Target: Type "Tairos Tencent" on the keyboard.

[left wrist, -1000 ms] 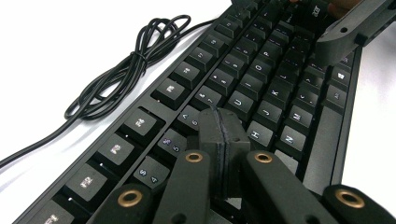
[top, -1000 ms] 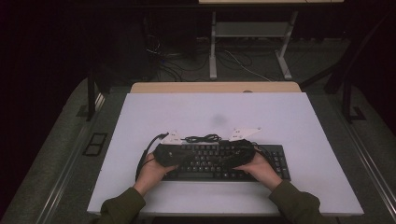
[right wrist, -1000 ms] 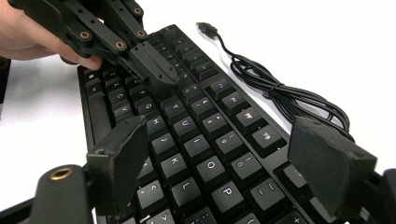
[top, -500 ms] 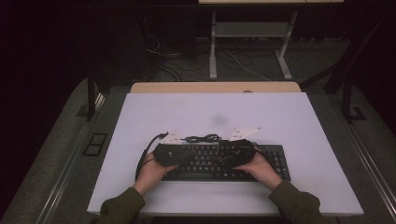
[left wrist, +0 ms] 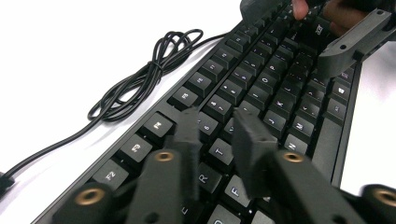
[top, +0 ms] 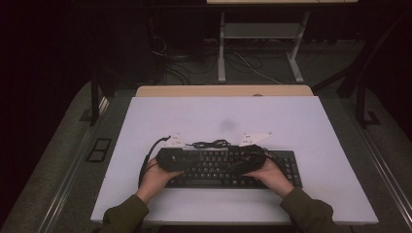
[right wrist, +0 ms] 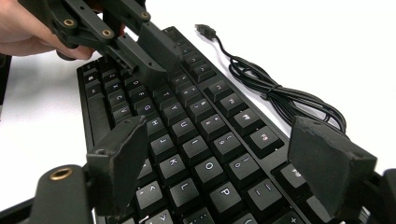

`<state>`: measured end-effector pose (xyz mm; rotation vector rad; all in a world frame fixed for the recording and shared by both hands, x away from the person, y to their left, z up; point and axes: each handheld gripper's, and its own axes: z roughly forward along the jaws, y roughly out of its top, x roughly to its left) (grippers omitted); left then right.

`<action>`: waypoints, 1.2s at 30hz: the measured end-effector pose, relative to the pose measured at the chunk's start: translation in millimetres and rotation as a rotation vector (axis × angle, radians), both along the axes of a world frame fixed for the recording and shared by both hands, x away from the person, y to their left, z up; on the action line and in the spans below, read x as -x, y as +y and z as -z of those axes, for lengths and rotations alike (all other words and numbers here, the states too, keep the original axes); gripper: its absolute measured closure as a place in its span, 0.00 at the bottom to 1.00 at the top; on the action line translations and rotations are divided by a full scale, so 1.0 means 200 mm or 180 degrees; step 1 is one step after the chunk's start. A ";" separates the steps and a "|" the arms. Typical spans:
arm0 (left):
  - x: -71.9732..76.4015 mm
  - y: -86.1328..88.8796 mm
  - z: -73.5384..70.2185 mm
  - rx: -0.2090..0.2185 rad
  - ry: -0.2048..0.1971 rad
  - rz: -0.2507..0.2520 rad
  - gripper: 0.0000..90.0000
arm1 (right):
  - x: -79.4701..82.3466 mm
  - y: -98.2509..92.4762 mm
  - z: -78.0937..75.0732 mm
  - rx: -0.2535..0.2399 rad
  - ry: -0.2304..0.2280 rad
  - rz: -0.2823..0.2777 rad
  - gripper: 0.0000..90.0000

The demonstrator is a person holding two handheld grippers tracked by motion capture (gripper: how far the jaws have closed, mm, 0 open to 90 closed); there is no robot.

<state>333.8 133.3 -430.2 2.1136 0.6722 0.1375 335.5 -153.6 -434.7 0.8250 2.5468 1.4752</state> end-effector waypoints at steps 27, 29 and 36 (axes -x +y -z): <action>0.06 0.12 -0.02 0.0107 -0.0026 -0.0040 0.30 | 0.05 -0.14 -0.01 -0.0072 0.0035 0.0049 0.21; 0.07 0.12 -0.03 0.0084 -0.0018 -0.0044 0.26 | 0.06 -0.16 -0.02 -0.0075 0.0009 0.0058 0.21; 0.12 0.16 -0.06 0.0131 -0.0073 -0.0098 0.18 | 0.10 -0.26 -0.04 -0.0114 -0.0023 0.0132 0.21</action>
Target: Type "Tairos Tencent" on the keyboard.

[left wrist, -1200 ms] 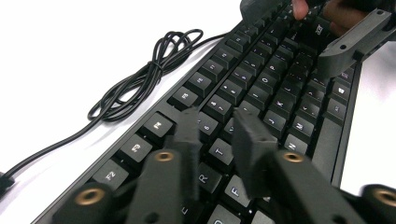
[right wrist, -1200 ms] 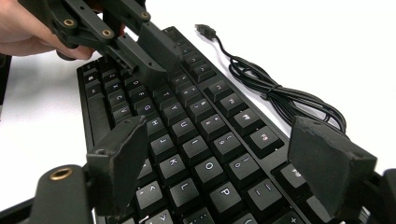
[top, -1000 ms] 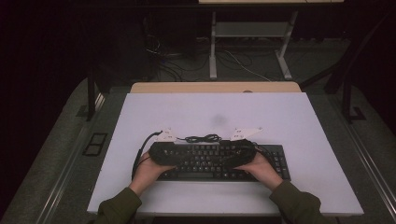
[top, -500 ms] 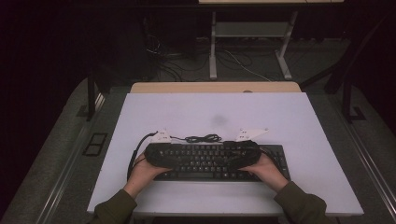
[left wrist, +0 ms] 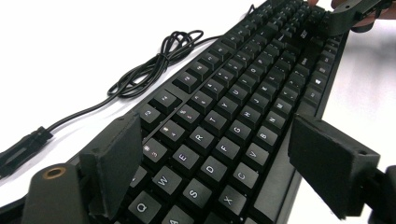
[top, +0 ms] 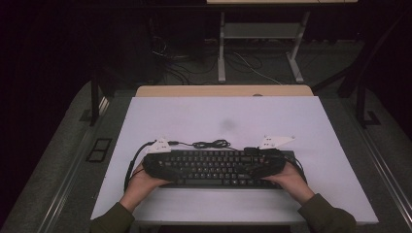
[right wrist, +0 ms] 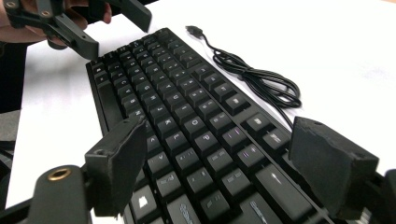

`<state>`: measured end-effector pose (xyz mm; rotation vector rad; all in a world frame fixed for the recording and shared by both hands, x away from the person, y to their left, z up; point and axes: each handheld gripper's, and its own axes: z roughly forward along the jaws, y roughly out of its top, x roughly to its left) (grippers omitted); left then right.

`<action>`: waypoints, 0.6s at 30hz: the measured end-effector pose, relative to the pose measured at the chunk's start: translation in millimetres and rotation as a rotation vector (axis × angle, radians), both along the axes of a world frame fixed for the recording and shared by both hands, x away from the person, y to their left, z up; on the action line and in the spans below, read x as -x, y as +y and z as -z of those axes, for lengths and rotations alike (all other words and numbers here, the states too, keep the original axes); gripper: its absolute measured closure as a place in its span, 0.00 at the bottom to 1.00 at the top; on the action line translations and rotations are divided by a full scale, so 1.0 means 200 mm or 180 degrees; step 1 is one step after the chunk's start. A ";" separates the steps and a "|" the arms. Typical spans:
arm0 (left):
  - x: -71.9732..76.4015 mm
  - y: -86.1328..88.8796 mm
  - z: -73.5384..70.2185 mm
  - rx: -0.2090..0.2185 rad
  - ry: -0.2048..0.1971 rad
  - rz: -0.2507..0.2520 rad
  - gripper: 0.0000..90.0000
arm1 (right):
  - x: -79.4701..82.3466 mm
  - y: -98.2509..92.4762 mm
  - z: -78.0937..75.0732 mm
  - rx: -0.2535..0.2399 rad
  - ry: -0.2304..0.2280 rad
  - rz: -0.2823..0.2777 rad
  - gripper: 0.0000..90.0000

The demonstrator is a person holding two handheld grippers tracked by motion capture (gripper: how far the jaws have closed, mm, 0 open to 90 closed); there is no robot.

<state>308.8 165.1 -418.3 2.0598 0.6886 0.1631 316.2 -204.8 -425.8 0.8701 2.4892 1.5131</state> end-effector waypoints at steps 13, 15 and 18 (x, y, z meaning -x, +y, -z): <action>0.07 0.09 0.00 0.0060 -0.0072 -0.0138 0.07 | 0.11 -0.21 -0.01 -0.0019 -0.0056 0.0206 0.21; 0.08 0.10 0.00 0.0037 -0.0068 -0.0150 0.05 | 0.13 -0.25 -0.01 -0.0009 -0.0060 0.0246 0.21; 0.08 0.10 0.01 0.0024 -0.0063 -0.0189 0.00 | 0.17 -0.31 0.00 -0.0019 -0.0033 0.0300 0.21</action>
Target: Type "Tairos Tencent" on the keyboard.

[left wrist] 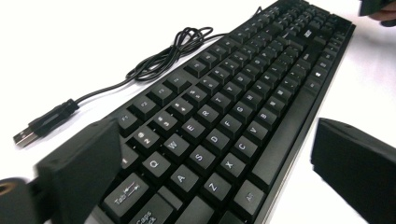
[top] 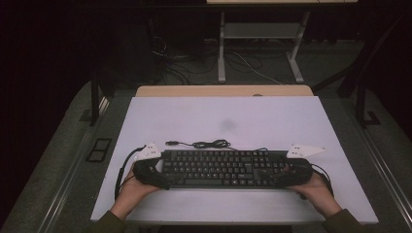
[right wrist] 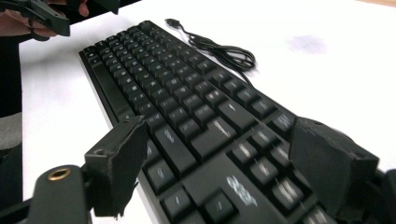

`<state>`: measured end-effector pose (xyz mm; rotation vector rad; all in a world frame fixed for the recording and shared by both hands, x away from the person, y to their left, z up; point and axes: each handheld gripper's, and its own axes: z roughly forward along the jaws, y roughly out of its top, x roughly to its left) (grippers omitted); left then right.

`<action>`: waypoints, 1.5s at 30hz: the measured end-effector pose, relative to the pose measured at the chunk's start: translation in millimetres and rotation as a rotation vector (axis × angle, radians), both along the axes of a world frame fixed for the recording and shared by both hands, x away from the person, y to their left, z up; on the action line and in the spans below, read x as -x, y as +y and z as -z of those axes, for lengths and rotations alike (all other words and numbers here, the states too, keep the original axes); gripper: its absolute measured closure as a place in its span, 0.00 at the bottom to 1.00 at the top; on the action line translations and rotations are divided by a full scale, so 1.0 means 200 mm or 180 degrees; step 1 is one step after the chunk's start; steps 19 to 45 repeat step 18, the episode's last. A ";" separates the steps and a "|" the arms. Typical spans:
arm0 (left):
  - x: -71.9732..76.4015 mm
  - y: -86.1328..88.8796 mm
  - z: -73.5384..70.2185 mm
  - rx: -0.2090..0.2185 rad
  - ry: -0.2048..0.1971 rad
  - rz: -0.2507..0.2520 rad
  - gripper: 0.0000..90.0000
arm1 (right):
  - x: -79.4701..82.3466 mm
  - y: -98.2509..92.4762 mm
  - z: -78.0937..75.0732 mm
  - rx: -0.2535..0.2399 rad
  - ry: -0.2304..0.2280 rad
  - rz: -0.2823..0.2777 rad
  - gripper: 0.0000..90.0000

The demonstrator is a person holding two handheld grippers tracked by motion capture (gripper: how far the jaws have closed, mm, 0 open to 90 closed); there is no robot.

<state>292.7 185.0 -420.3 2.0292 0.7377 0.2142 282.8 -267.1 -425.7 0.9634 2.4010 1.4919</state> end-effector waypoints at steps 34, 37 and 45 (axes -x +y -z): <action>0.01 -0.01 0.00 -0.0049 0.0001 0.0002 0.00 | 0.07 -0.14 0.03 0.0030 0.0014 0.0158 0.21; 0.01 -0.01 0.00 -0.0049 0.0001 0.0002 0.00 | 0.07 -0.14 0.03 0.0030 0.0014 0.0158 0.21; 0.01 -0.01 0.00 -0.0049 0.0001 0.0002 0.00 | 0.07 -0.14 0.03 0.0030 0.0014 0.0158 0.21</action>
